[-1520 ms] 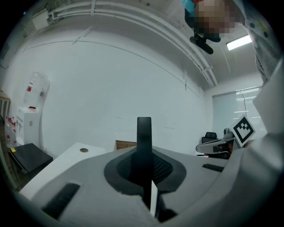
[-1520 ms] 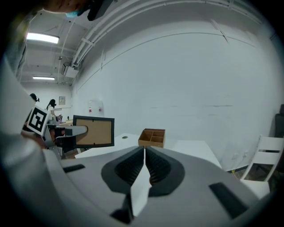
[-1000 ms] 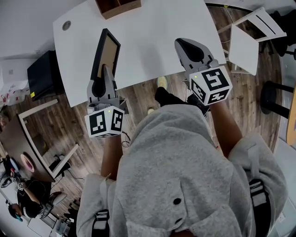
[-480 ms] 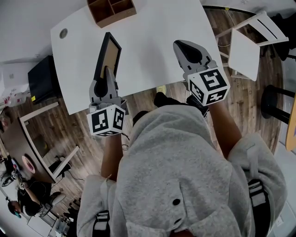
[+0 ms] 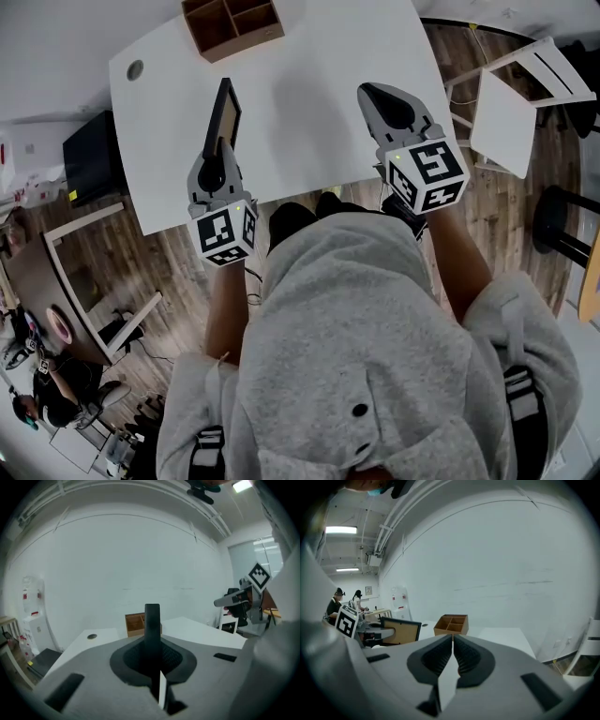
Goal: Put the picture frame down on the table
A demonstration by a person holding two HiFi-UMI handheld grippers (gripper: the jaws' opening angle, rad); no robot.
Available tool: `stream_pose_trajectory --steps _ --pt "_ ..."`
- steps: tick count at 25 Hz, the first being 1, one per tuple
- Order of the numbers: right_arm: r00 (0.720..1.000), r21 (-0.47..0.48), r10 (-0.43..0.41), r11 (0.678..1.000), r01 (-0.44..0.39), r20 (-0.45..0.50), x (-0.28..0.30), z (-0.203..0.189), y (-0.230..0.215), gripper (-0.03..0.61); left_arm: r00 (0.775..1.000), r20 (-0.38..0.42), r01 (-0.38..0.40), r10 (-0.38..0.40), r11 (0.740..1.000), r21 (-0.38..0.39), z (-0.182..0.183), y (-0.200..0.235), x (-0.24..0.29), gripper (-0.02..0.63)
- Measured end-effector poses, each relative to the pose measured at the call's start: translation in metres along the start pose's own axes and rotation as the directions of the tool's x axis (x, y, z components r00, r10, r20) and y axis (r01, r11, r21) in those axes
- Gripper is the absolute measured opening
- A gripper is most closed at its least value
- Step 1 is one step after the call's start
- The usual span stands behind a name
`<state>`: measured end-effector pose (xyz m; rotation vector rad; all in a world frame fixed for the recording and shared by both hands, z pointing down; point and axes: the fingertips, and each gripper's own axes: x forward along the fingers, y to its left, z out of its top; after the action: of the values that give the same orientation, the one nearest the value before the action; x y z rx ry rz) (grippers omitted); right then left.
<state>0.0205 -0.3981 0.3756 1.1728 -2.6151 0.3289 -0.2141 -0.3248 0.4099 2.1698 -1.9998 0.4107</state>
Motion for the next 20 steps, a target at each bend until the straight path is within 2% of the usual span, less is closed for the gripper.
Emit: stream_pose_trajectory --steps 5,8,10,13,17,20 --pt "1.000 0.002 -0.003 1.000 0.003 -0.005 0.004 0.001 -0.006 0.029 0.996 -0.089 0.017 0.001 0.980 0.200 -0.022 0.000 0.021 0.026" --pt "1.000 0.006 -0.013 1.000 0.013 -0.010 0.005 0.000 -0.013 0.029 0.989 -0.150 0.043 0.001 0.956 0.289 -0.040 -0.003 0.037 0.026" --pt "1.000 0.009 -0.014 1.000 0.015 -0.013 0.005 -0.003 -0.015 0.029 0.979 -0.203 0.057 0.018 0.932 0.357 -0.056 -0.004 0.046 0.026" --pt "1.000 0.012 -0.022 1.000 0.022 -0.013 0.002 -0.004 -0.019 0.029 0.967 -0.251 0.093 0.039 0.866 0.491 -0.067 -0.011 0.056 0.026" --pt "0.999 0.018 -0.040 0.999 0.040 -0.005 -0.002 -0.005 -0.025 0.029 0.958 -0.285 0.169 0.027 0.750 0.640 -0.072 -0.027 0.066 0.028" --pt "0.999 0.027 -0.052 0.998 0.052 -0.005 -0.006 -0.008 -0.029 0.029 0.941 -0.338 0.258 -0.007 0.661 0.705 -0.079 -0.044 0.070 0.028"
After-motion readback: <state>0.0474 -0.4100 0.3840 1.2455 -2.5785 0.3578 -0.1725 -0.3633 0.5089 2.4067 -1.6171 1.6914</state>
